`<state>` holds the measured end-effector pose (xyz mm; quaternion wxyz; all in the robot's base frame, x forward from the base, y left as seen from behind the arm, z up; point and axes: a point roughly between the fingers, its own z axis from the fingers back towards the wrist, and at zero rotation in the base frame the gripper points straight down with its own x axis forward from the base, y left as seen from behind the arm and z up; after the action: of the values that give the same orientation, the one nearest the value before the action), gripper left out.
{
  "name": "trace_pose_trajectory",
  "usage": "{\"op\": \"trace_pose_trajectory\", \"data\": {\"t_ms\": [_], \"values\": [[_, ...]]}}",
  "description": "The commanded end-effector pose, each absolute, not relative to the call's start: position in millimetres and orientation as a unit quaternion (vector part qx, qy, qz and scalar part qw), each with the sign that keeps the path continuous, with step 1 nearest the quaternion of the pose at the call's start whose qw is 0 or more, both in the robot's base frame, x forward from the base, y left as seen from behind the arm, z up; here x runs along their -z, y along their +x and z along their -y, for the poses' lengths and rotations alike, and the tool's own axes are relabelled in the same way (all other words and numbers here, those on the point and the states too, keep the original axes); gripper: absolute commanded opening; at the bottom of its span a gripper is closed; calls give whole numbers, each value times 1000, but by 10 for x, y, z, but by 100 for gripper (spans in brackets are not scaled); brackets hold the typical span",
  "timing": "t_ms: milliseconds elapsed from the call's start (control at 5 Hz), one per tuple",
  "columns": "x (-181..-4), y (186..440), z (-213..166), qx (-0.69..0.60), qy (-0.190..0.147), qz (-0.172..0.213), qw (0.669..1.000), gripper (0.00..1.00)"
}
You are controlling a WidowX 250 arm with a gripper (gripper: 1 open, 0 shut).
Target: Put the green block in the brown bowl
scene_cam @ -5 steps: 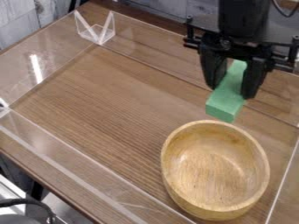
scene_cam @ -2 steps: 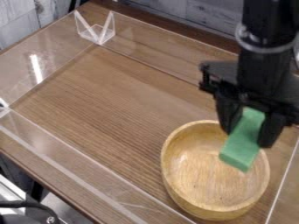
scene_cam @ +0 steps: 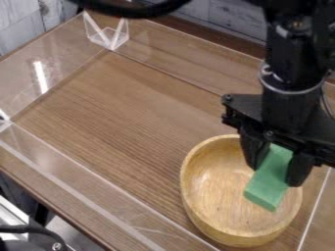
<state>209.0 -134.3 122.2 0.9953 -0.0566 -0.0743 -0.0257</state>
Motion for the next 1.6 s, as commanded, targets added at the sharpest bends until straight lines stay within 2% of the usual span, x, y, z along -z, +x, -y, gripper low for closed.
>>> {"op": "trace_pose_trajectory", "data": {"t_ms": [0,1000,1200,1400], "values": [[-1273,2100,1374,26,-68,90,993,0],[-1331,2124,1260,12,-86,95,992,0],[-1313,2115,1277,14,-87,93,992,100],[-1328,2125,1275,16,-88,92,992,100]]}}
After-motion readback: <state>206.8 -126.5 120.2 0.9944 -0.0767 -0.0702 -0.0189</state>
